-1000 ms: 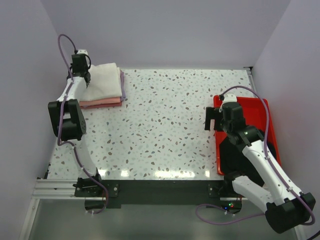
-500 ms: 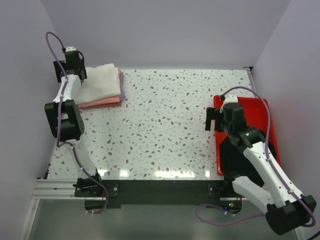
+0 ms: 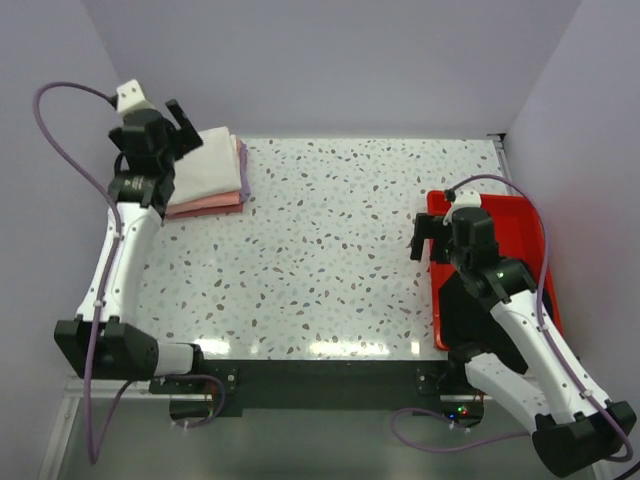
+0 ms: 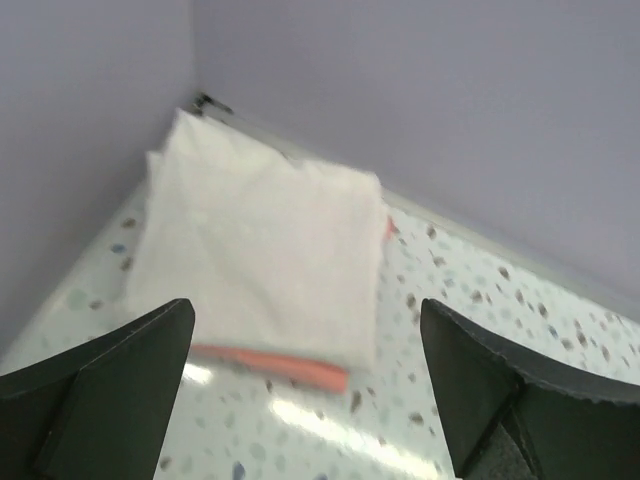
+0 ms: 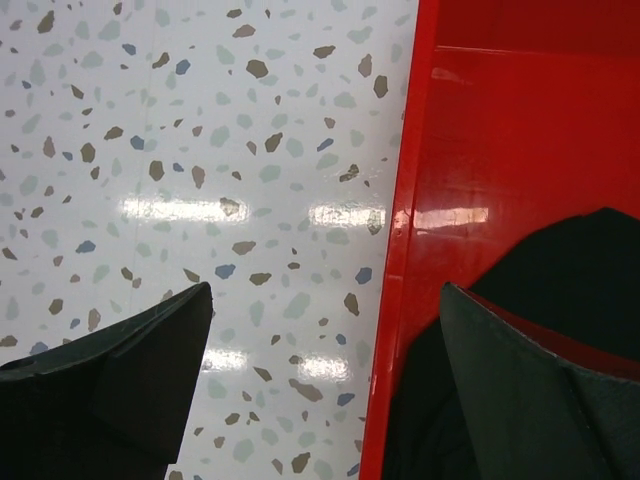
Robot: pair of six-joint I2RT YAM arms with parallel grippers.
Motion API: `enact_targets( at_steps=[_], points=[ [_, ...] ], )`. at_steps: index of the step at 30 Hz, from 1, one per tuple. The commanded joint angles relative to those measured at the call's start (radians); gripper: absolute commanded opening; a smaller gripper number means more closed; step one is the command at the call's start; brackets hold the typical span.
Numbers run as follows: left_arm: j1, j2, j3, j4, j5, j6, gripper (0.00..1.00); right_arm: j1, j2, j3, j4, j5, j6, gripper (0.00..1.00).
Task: Fold and stack the t-shirts
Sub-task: Reset both grippers
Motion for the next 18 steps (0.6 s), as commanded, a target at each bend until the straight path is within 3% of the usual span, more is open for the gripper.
enact_targets(
  at_steps=[1, 5, 8, 14, 18],
  points=[
    [-0.115, -0.104, -0.217, -0.05, -0.055, -0.155, 1.0, -0.003, -0.042, 0.012, 0.057, -0.017, 0.036, 0.99],
    [-0.247, -0.302, -0.561, 0.033, -0.049, -0.229, 1.0, -0.003, -0.062, -0.02, 0.06, 0.006, 0.067, 0.99],
    [-0.359, -0.456, -0.721, 0.022, -0.083, -0.293, 1.0, -0.003, -0.075, -0.048, 0.056, 0.052, 0.089, 0.99],
    [-0.489, -0.568, -0.814, -0.2, -0.264, -0.455, 1.0, -0.003, -0.115, -0.105, 0.072, 0.078, 0.113, 0.99],
    [-0.499, -0.623, -0.834, -0.187, -0.319, -0.462, 1.0, -0.004, -0.138, -0.149, 0.12, 0.066, 0.125, 0.99]
  ],
)
